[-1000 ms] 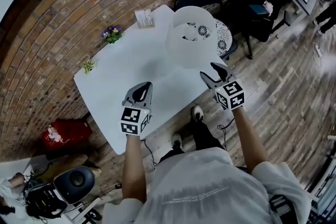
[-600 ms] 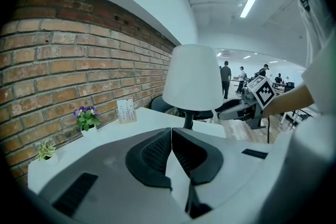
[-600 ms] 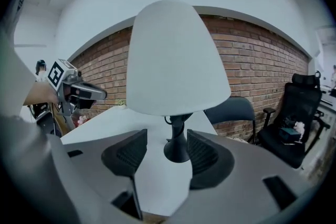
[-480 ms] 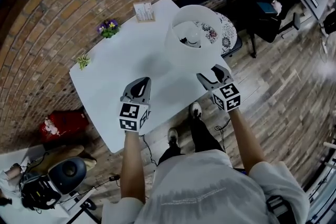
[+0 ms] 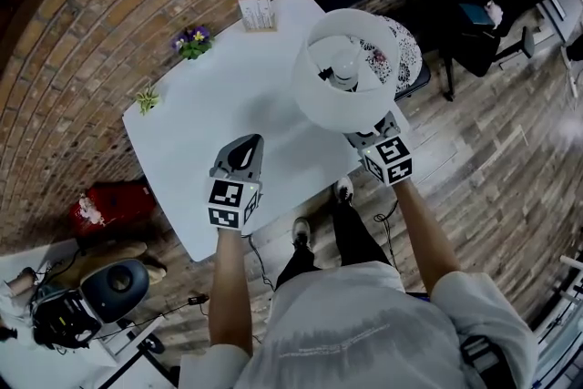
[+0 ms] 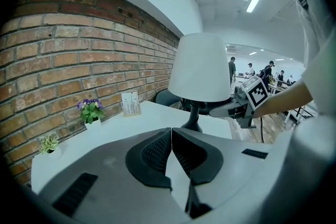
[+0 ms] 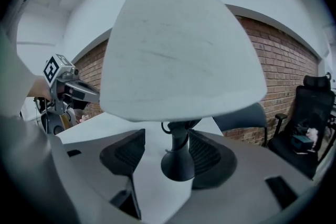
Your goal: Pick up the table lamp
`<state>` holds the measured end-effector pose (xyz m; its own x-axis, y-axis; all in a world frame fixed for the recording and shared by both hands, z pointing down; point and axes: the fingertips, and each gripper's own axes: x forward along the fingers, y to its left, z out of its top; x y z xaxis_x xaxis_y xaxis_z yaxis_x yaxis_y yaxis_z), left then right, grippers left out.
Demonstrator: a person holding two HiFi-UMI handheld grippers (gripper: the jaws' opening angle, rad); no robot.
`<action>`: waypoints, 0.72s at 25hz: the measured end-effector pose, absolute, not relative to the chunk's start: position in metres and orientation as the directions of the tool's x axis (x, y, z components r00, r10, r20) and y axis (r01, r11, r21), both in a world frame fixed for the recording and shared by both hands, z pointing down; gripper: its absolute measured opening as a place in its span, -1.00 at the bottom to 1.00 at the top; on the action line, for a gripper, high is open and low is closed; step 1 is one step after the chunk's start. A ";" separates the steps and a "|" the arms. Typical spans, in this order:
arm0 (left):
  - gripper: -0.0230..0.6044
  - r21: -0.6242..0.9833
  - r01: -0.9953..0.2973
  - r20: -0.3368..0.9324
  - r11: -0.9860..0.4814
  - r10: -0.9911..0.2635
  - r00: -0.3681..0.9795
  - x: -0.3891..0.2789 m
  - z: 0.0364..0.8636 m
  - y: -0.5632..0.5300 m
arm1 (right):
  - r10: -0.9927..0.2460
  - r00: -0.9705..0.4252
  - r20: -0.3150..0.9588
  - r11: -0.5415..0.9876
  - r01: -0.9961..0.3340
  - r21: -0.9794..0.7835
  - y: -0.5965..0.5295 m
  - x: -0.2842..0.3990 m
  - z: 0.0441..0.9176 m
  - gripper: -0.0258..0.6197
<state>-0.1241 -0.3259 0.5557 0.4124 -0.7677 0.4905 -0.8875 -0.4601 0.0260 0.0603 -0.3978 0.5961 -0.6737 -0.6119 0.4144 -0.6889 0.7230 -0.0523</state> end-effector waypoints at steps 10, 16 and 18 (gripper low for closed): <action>-0.88 0.030 -0.892 0.518 -0.452 -0.756 0.400 -0.124 0.567 -0.329 | -0.654 -0.681 0.329 0.711 -0.702 -0.040 -0.422 0.057 0.596 -0.08; -0.88 0.037 -0.892 0.523 -0.450 -0.752 0.401 -0.121 0.572 -0.332 | -0.656 -0.687 0.311 0.717 -0.696 -0.026 -0.430 0.055 0.599 -0.05; -0.88 0.038 -0.892 0.524 -0.450 -0.752 0.401 -0.122 0.572 -0.334 | -0.655 -0.687 0.316 0.720 -0.693 -0.015 -0.431 0.055 0.603 -0.04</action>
<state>-0.1215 -0.3338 0.5721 0.4006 -0.7515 0.5242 -0.8925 -0.4495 0.0376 0.0547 -0.4310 0.6034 -0.6868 -0.6546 0.3160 -0.6935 0.7203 -0.0151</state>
